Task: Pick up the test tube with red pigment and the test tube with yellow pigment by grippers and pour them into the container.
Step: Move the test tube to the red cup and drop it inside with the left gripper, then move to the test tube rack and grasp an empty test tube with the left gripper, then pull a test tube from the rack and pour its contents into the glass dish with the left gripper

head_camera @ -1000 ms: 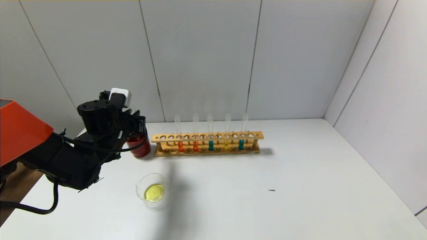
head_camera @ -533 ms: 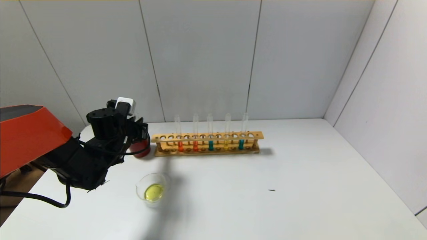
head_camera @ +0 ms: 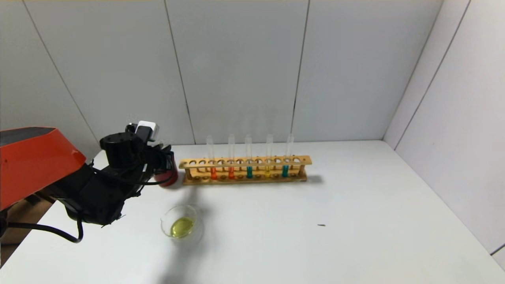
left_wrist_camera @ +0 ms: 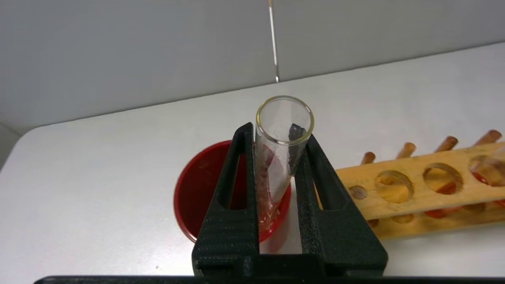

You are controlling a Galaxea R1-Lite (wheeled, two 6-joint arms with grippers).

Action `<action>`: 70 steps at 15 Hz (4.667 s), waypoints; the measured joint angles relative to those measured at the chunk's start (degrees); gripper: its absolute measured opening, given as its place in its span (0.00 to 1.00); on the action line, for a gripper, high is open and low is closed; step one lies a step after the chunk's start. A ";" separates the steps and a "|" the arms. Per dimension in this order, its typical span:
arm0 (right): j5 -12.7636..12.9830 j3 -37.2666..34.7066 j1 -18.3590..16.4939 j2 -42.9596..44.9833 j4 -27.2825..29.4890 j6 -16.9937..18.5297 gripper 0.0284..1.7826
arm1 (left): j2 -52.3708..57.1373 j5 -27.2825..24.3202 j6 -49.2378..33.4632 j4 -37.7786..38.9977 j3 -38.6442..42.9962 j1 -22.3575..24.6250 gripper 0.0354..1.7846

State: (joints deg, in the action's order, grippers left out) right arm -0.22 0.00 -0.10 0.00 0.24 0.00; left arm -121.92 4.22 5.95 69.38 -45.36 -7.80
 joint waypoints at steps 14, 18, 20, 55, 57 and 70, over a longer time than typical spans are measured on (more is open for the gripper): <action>0.00 0.00 0.00 0.00 0.00 0.00 0.98 | 0.72 -0.23 0.35 -2.18 -1.07 0.21 0.98; 0.00 0.00 0.00 0.00 0.00 0.00 0.98 | 8.55 0.07 0.90 -10.51 -0.94 -0.43 0.98; 0.00 0.00 0.00 0.00 0.00 0.00 0.98 | 14.20 0.52 1.13 -15.27 -0.33 -1.84 0.98; 0.00 0.00 0.10 0.00 0.00 -0.05 0.98 | -0.05 -1.44 -3.86 -22.82 -16.48 -12.14 0.92; -0.02 0.00 0.07 0.00 0.00 -0.07 0.98 | -0.11 -1.44 -3.86 -22.64 -16.87 -12.51 0.81; 0.00 0.00 0.10 0.00 0.00 -0.07 0.98 | 0.63 -1.17 -3.84 -22.38 -16.70 -14.02 0.16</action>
State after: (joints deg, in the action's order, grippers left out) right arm -0.22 0.00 0.00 0.00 0.24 -0.07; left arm -121.28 3.05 2.11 46.99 -62.06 -21.82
